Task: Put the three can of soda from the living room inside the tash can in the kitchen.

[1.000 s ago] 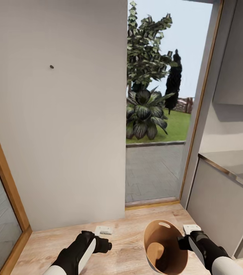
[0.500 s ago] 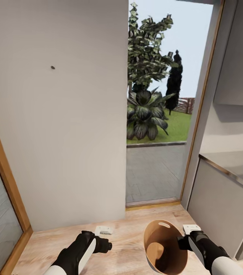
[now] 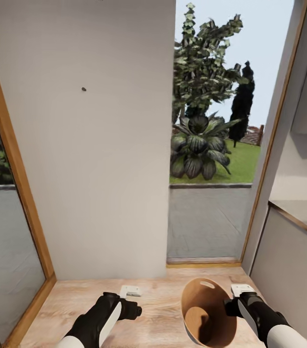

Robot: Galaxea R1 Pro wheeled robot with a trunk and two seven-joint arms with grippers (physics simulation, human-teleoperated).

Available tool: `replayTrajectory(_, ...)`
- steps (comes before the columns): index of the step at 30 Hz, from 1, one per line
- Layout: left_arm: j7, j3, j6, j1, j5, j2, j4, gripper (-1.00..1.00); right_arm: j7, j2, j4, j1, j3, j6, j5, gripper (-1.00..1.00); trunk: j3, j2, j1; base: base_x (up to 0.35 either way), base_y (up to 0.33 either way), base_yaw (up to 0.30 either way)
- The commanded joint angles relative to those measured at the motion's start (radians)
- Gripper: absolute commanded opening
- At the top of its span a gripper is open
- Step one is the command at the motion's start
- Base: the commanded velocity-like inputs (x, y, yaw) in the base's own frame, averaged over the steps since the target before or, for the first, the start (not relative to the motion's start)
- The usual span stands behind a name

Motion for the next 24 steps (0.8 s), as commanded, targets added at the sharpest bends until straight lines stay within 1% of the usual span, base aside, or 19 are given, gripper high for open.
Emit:
replayTrajectory(1,0.000,0.000,-0.001,0.000,0.000,0.000,0.000,1.00,0.004,0.000,-0.001,-0.001,-0.002,0.000,-0.007,-1.00,0.000,0.000,0.000,-0.001,-0.291,0.277)
replayTrajectory(24,0.000,-0.002,-0.002,0.000,0.000,-0.002,0.000,1.00,0.004,0.002,-0.001,-0.001,-0.002,0.000,-0.007,-1.00,0.000,0.000,0.000,-0.008,-0.296,0.278)
